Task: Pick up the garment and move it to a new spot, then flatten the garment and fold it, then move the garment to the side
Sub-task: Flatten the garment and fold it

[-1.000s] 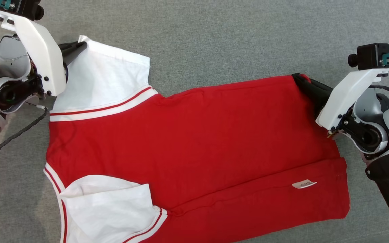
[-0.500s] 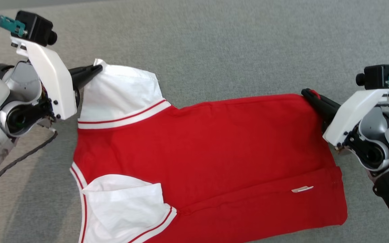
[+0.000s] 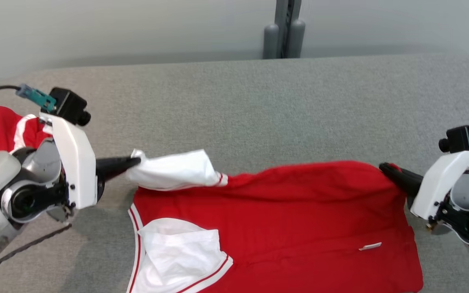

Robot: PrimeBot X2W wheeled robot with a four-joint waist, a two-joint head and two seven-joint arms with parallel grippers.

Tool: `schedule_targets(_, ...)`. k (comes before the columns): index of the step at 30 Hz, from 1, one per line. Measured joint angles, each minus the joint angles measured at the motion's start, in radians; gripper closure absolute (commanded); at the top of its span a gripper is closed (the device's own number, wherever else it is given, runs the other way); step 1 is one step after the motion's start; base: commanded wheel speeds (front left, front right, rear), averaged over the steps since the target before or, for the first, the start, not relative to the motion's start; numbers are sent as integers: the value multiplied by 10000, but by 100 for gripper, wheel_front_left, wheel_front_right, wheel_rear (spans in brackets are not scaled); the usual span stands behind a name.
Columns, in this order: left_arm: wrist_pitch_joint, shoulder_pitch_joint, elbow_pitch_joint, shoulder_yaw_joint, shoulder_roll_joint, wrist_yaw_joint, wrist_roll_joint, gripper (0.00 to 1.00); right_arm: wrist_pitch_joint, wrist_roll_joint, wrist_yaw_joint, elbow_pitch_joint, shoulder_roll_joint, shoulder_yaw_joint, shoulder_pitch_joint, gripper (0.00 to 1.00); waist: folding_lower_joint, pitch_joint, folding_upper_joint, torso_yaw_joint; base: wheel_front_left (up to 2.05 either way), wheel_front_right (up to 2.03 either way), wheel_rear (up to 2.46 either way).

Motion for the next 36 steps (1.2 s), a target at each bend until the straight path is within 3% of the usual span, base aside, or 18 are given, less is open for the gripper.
schedule_targets(12,1659,783,-1204,-211,581,125,-1116,100,1053,562,0,-631,-784,777,137,100,0,-490,0,274,0,0,0)
schedule_targets(24,2385,1315,-1626,-305,794,251,-1597,100,1672,815,0,-928,-1609,1707,-277,100,0,-293,0,306,0,0,0)
schedule_targets(36,2880,1364,-2044,-328,876,426,-1931,100,2002,1208,0,-1131,-2010,2587,-611,100,0,-235,0,247,0,0,0)
